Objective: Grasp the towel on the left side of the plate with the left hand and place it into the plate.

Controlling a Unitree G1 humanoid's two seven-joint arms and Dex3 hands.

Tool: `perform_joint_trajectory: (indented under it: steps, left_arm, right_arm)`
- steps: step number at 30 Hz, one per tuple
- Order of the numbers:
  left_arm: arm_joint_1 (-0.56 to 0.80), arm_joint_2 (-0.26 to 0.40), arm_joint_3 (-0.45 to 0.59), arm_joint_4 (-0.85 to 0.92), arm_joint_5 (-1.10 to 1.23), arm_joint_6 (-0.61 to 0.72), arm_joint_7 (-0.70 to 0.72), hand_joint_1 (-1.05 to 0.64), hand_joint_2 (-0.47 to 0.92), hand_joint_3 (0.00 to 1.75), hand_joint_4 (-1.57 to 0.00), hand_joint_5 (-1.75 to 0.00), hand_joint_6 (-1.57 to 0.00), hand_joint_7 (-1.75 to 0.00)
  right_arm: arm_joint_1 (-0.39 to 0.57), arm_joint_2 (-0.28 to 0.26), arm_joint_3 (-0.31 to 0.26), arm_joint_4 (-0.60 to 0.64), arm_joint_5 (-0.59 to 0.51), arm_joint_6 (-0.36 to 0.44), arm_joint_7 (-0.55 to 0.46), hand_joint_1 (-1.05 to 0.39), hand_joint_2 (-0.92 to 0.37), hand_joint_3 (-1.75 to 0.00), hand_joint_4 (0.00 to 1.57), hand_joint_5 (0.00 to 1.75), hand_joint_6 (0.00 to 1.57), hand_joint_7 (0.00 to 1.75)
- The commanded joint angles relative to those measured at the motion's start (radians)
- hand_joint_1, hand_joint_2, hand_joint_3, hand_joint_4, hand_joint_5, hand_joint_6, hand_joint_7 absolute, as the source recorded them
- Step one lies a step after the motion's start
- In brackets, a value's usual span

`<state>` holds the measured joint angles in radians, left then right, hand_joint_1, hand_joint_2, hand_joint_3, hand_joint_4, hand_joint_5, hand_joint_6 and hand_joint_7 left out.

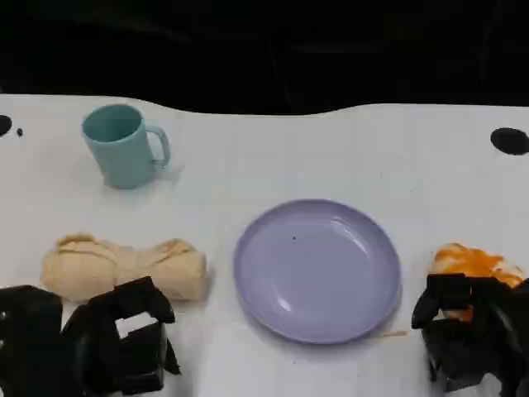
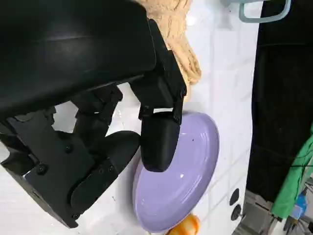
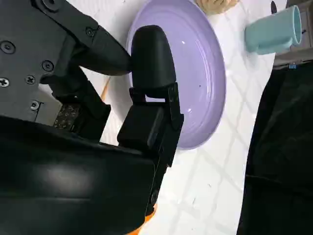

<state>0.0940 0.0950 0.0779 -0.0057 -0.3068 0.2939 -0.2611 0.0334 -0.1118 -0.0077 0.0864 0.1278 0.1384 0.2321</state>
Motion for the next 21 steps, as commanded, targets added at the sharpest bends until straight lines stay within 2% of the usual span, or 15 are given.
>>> perform_joint_trajectory:
  steps: [1, 3, 7, 12, 21]
  left_arm:
    - [0.001, 0.011, 0.001, 0.001, 0.017, -0.007, 0.0, -0.4, 0.13, 1.71, -0.96, -1.73, -0.98, -1.47]
    - [0.001, 0.01, 0.001, 0.001, 0.018, -0.007, 0.0, -0.39, 0.13, 1.74, -0.96, -1.73, -0.98, -1.48]
    - [0.001, 0.005, 0.007, 0.009, 0.013, -0.015, -0.007, -0.42, 0.16, 1.64, -0.97, -1.71, -0.98, -1.47]
    - [0.0, 0.004, 0.007, 0.006, 0.012, -0.009, -0.004, -0.4, 0.12, 1.7, -0.97, -1.71, -0.99, -1.46]
    - [-0.004, 0.005, 0.01, 0.012, 0.01, -0.01, -0.008, -0.4, 0.12, 1.7, -0.97, -1.72, -0.99, -1.46]
  right_arm:
    - [-0.007, -0.008, -0.012, 0.009, 0.003, -0.01, 0.004, -0.81, 0.08, -1.75, 1.45, 1.34, 1.45, 1.06]
    - [-0.007, -0.008, -0.012, 0.006, 0.002, -0.004, 0.001, -0.82, 0.09, -1.75, 1.46, 1.34, 1.46, 1.06]
    - [-0.005, -0.007, -0.012, 0.006, 0.002, -0.011, 0.003, -0.84, 0.09, -1.75, 1.46, 1.33, 1.47, 1.05]
    - [-0.005, -0.007, -0.01, 0.006, -0.002, -0.01, -0.002, -0.85, 0.08, -1.75, 1.47, 1.32, 1.47, 1.05]
    - [-0.008, -0.007, -0.008, 0.01, -0.006, -0.012, -0.005, -0.86, 0.09, -1.75, 1.48, 1.31, 1.48, 1.04]
